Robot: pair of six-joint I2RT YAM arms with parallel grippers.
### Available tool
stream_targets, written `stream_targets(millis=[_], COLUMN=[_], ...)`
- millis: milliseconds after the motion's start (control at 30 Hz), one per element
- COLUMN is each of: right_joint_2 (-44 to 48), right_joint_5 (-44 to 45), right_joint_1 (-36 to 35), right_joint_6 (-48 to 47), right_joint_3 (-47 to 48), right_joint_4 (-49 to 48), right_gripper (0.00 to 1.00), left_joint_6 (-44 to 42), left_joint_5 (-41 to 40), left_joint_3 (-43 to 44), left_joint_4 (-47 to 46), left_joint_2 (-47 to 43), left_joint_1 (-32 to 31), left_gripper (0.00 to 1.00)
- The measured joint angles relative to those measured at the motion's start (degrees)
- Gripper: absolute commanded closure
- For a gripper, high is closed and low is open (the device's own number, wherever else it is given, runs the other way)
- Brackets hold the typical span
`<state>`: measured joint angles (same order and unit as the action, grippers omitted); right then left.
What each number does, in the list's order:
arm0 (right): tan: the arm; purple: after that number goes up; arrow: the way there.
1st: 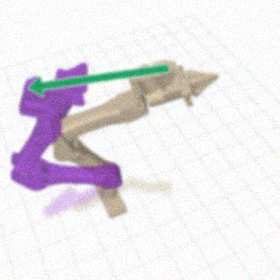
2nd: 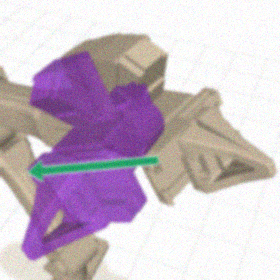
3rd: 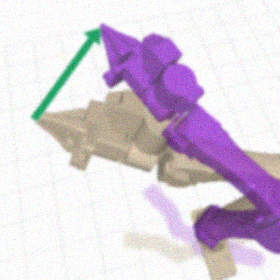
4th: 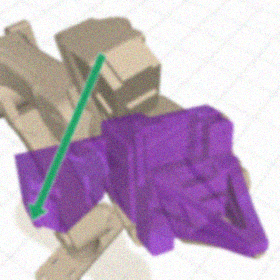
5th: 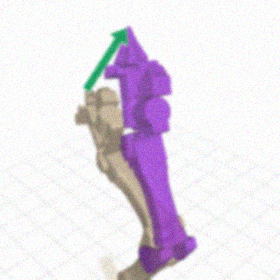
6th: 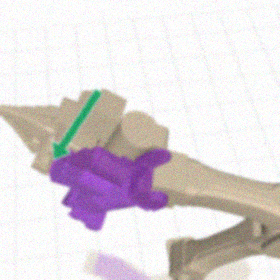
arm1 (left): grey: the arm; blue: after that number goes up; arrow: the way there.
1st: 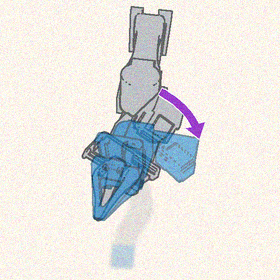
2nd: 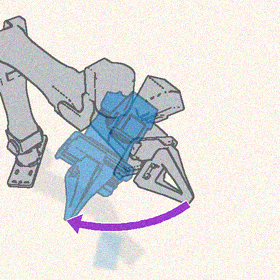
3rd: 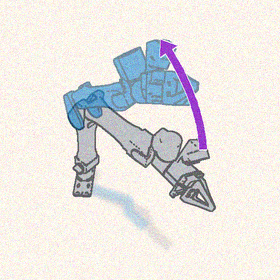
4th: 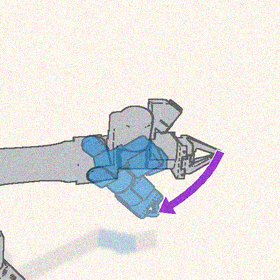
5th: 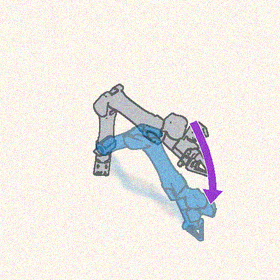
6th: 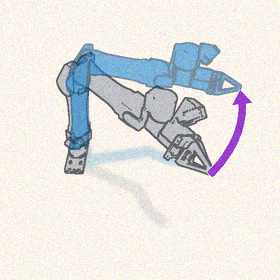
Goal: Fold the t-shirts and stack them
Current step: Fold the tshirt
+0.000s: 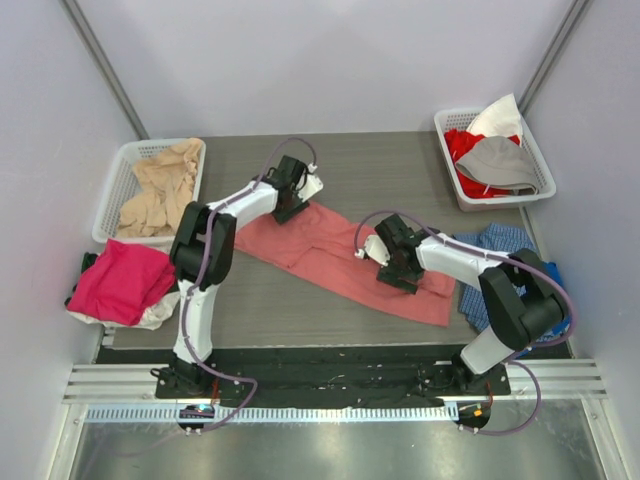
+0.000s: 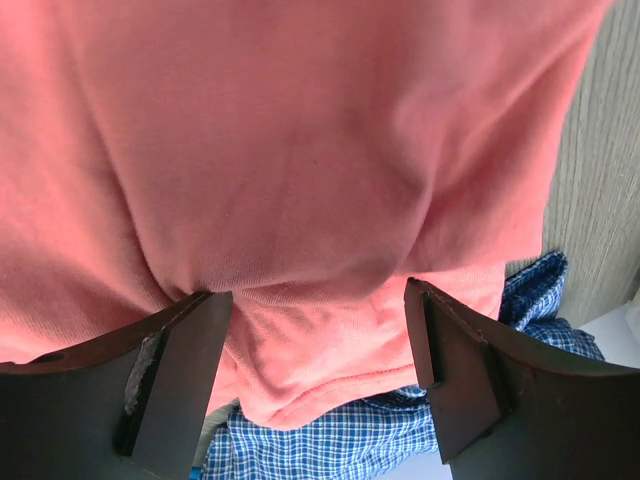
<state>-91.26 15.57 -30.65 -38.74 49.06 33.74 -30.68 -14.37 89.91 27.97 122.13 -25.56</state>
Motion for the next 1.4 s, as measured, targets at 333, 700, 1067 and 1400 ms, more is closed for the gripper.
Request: stream_targets(millis=[333,700,1067,1400], right_joint_2=[-5.0,-9.7,-10.5,-10.7], right_joint_5=[-1.4,-4.7,-10.3,-13.6], right_joint_1=[-0.3,-3.9,-12.8,-18.6], right_joint_6=[-0.2,1.2,4.7,8.3], right_joint_3=[6.0,13.2,15.1,15.3], right_joint_4=[2.8,2.7,1.6,0.4], right_gripper=[0.2,0.2,0.2,0.2], left_joint_6=[-0.2,-3.4,-8.8,-13.7], left_joint_5=[0.7,1.0,1.6,1.7], left_joint_3=[25.1,40.8,40.9,42.5], left_joint_4=[5.5,6.2,-0.9,-8.8], left_joint_2=[15.2,24.8,26.2,29.3], left_joint_1=[1.7,4.2,3.8,1.7], left_gripper=[0.41,0.41,0.41,0.44])
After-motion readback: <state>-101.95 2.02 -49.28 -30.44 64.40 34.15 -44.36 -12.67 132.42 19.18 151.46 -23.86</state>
